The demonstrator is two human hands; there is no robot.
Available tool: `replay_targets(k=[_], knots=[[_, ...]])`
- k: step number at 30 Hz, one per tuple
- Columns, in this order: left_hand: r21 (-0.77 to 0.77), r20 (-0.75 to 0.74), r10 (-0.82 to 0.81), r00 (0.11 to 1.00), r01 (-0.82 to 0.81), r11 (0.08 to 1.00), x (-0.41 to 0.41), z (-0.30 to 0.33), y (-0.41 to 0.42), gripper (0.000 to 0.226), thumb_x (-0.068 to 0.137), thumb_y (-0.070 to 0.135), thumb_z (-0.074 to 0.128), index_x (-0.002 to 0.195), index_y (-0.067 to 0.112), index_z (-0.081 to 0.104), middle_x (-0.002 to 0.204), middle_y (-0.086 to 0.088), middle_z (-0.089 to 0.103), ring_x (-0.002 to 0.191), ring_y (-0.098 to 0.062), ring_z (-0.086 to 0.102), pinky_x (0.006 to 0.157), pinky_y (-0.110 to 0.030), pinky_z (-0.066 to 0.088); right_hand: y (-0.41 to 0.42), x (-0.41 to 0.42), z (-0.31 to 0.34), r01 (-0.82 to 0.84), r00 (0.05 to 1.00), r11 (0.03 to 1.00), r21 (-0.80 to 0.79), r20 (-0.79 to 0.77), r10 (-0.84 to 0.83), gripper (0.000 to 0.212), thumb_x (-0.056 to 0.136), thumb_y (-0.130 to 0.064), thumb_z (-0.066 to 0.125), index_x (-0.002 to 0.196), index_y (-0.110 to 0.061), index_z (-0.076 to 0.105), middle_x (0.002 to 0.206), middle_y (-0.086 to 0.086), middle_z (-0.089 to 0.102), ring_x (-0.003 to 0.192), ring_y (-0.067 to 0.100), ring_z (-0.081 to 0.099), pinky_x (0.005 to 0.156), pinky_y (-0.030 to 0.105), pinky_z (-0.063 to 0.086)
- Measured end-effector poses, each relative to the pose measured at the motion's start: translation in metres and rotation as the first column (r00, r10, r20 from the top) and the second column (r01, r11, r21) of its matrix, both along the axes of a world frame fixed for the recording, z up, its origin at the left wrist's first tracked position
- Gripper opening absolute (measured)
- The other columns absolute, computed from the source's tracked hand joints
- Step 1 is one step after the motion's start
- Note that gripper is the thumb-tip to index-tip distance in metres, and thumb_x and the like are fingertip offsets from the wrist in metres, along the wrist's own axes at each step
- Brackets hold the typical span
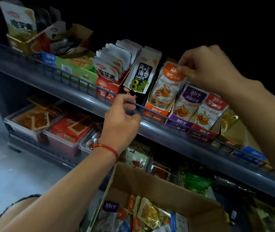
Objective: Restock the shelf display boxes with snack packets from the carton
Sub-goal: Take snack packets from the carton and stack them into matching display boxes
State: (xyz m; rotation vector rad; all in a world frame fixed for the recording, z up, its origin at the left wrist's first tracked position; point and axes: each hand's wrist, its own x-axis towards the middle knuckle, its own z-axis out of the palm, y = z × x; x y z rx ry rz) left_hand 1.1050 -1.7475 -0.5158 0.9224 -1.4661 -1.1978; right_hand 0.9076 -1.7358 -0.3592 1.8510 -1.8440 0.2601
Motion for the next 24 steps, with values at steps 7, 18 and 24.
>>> replay_targets(k=[7, 18, 24], knots=[[0.044, -0.009, 0.003, 1.0, -0.002, 0.999, -0.001, 0.001, 0.001, 0.042, 0.087, 0.004, 0.064, 0.116, 0.032, 0.053, 0.107, 0.007, 0.058, 0.087, -0.02, 0.066, 0.075, -0.045, 0.061, -0.018, 0.0, -0.017, 0.08, 0.996, 0.992, 0.094, -0.032, -0.077, 0.022, 0.099, -0.032, 0.063, 0.115, -0.019, 0.069, 0.108, 0.006, 0.071, 0.095, 0.024, 0.066, 0.079, 0.044, 0.059], [0.053, 0.003, -0.006, 1.0, 0.005, 0.999, -0.002, 0.003, 0.004, 0.041, 0.089, 0.005, 0.065, 0.12, 0.029, 0.052, 0.108, 0.007, 0.058, 0.087, -0.017, 0.065, 0.077, -0.042, 0.061, -0.033, -0.003, -0.02, 0.214, 0.971, 0.976, 0.043, -0.118, -0.208, 0.023, 0.096, -0.034, 0.068, 0.11, -0.016, 0.07, 0.106, 0.01, 0.069, 0.09, 0.027, 0.065, 0.069, 0.037, 0.051], [0.05, 0.031, -0.011, 0.999, 0.009, 0.999, -0.004, 0.001, 0.003, 0.04, 0.088, 0.006, 0.065, 0.118, 0.03, 0.053, 0.107, 0.008, 0.058, 0.091, -0.02, 0.065, 0.078, -0.045, 0.06, -0.026, -0.003, -0.02, 0.159, 0.978, 0.987, -0.033, -0.13, -0.162, 0.018, 0.099, -0.025, 0.065, 0.11, -0.013, 0.07, 0.106, 0.011, 0.07, 0.093, 0.028, 0.066, 0.071, 0.038, 0.051]])
